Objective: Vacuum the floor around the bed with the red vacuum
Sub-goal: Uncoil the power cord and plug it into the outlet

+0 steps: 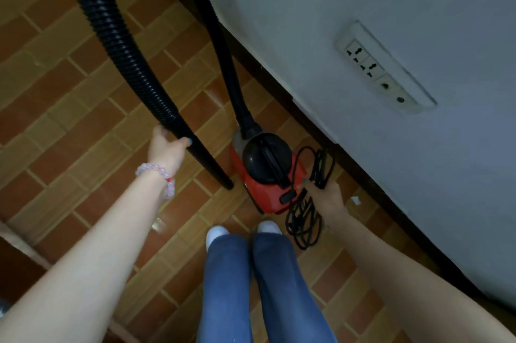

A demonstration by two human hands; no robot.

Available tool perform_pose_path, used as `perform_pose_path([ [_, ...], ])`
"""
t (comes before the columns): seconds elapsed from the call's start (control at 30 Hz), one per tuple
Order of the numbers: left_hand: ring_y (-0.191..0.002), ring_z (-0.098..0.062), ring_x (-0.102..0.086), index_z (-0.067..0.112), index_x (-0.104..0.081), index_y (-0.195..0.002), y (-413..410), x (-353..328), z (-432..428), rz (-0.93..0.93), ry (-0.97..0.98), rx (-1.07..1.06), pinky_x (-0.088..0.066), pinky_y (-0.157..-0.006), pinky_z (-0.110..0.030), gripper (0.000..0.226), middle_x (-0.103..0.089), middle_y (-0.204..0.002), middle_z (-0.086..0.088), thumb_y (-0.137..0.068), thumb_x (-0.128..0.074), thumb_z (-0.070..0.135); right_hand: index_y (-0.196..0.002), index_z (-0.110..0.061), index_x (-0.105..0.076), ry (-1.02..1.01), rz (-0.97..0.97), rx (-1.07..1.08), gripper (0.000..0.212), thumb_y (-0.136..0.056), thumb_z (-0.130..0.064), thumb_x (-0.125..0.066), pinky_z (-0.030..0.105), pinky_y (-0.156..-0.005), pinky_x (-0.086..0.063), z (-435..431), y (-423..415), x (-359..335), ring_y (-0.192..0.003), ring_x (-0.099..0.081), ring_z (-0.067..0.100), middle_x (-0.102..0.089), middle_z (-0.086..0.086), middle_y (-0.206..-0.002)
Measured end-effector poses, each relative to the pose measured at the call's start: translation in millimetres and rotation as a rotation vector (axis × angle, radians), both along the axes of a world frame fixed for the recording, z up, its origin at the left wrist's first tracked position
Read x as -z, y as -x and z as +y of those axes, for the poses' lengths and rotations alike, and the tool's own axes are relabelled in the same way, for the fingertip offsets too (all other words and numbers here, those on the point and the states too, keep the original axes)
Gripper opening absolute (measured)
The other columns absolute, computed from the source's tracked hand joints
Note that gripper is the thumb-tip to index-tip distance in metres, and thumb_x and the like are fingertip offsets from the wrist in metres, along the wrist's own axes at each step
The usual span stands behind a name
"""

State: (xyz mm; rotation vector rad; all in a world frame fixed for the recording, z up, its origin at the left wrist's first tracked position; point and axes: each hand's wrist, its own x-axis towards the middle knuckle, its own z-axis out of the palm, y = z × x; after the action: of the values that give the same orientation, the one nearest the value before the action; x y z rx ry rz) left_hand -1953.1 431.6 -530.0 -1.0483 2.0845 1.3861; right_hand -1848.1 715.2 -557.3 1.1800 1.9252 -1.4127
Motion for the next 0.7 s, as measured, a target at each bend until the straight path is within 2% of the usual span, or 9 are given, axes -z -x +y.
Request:
perform_pose_path([
  [0.1, -0.123, -0.032, -0.049, 0.004, -0.034, -0.14, -22.9, -9.2, 27.1, -0.087, 0.07, -0.053, -0.039, -0.1, -0.037, 0.055, -0.047, -0.14, -0.014, -0.089, -0.057, 0.008, -0.086, -0.016, -0.068, 0.121, -0.013, 0.14, 0.009, -0.091, -0.021, -0.062, 0.024, -0.065, -0.051, 4.2, -4.2, -18.1, -0.08, -0.063, 0.018, -0.067, 0.002, -0.085],
  [0.2, -0.116, -0.031, -0.053, 0.0, -0.04, -0.135, -62.5, -15.4, 62.1, -0.154, -0.057, -0.004, -0.044, -0.092, -0.034, 0.047, -0.051, -0.134, -0.018, -0.09, -0.055, 0.001, -0.085, -0.022, -0.07, 0.166, -0.016, 0.208, 0.01, -0.086, -0.031, -0.068, 0.035, -0.085, -0.053, 12.3, -9.3, -29.0, -0.091, -0.064, 0.021, -0.069, 0.004, -0.098],
  [0.27, -0.102, -0.024, -0.053, -0.002, -0.044, -0.131, -95.5, -20.0, 89.0, -0.209, -0.139, 0.114, -0.046, -0.074, -0.019, 0.042, -0.053, -0.13, -0.02, -0.089, -0.054, -0.003, -0.108, -0.014, -0.069, 0.185, -0.041, 0.254, 0.047, -0.074, -0.046, -0.073, 0.041, -0.094, -0.052, 17.2, -16.2, -34.1, -0.102, -0.064, 0.024, -0.068, 0.008, -0.112],
  [0.3, -0.099, -0.02, -0.05, -0.003, -0.045, -0.13, -110.8, -22.8, 102.8, -0.235, -0.188, 0.156, -0.044, -0.063, -0.01, 0.041, -0.053, -0.129, -0.02, -0.089, -0.054, -0.004, -0.117, -0.01, -0.065, 0.201, -0.053, 0.283, 0.057, -0.074, -0.046, -0.074, 0.042, -0.094, -0.052, 20.0, -19.6, -37.3, -0.104, -0.064, 0.024, -0.068, 0.009, -0.114],
  [0.33, -0.099, -0.017, -0.048, -0.002, -0.045, -0.129, -124.4, -24.2, 115.3, -0.259, -0.238, 0.183, -0.041, -0.058, -0.006, 0.041, -0.053, -0.128, -0.02, -0.09, -0.054, -0.003, -0.12, -0.007, -0.063, 0.227, -0.05, 0.313, 0.054, -0.079, -0.041, -0.072, 0.041, -0.091, -0.054, 22.8, -22.1, -39.5, -0.103, -0.064, 0.024, -0.068, 0.01, -0.114],
  [0.4, -0.101, -0.014, -0.047, 0.003, -0.048, -0.128, -145.3, -25.1, 135.4, -0.292, -0.326, 0.181, -0.041, -0.068, -0.014, 0.037, -0.055, -0.122, -0.014, -0.092, -0.054, 0.005, -0.119, -0.002, -0.063, 0.296, -0.033, 0.358, 0.039, -0.089, -0.027, -0.064, 0.031, -0.075, -0.059, 29.4, -24.6, -42.8, -0.093, -0.066, 0.021, -0.07, 0.01, -0.107],
  [0.5, -0.107, -0.015, -0.05, 0.02, -0.053, -0.115, -168.6, -25.8, 153.6, -0.337, -0.418, 0.093, -0.039, -0.094, -0.028, 0.023, -0.057, -0.116, -0.003, -0.093, -0.053, 0.023, -0.119, 0.0, -0.061, 0.378, -0.008, 0.438, 0.032, -0.094, -0.018, -0.057, 0.021, -0.053, -0.054, 36.3, -25.6, -49.5, -0.076, -0.065, 0.015, -0.069, 0.006, -0.091],
  [0.6, -0.111, -0.019, -0.054, 0.03, -0.055, -0.101, -180.7, -23.8, 164.5, -0.371, -0.41, 0.048, -0.04, -0.103, -0.039, 0.019, -0.06, -0.118, -0.003, -0.086, -0.049, 0.039, -0.109, -0.007, -0.065, 0.473, -0.002, 0.503, 0.02, -0.095, -0.017, -0.055, 0.022, -0.056, -0.055, 41.7, -30.5, -54.7, -0.077, -0.066, 0.013, -0.071, 0.001, -0.083],
  [0.7, -0.107, -0.017, -0.052, 0.017, -0.053, -0.118, -177.1, -27.3, 175.3, -0.396, -0.434, -0.039, -0.042, -0.085, -0.031, 0.026, -0.058, -0.12, -0.004, -0.098, -0.04, 0.028, -0.096, -0.01, -0.067, 0.563, 0.004, 0.554, 0.016, -0.096, -0.016, -0.053, 0.033, -0.075, -0.057, 48.4, -36.8, -52.5, -0.082, -0.064, 0.017, -0.069, 0.001, -0.082],
])
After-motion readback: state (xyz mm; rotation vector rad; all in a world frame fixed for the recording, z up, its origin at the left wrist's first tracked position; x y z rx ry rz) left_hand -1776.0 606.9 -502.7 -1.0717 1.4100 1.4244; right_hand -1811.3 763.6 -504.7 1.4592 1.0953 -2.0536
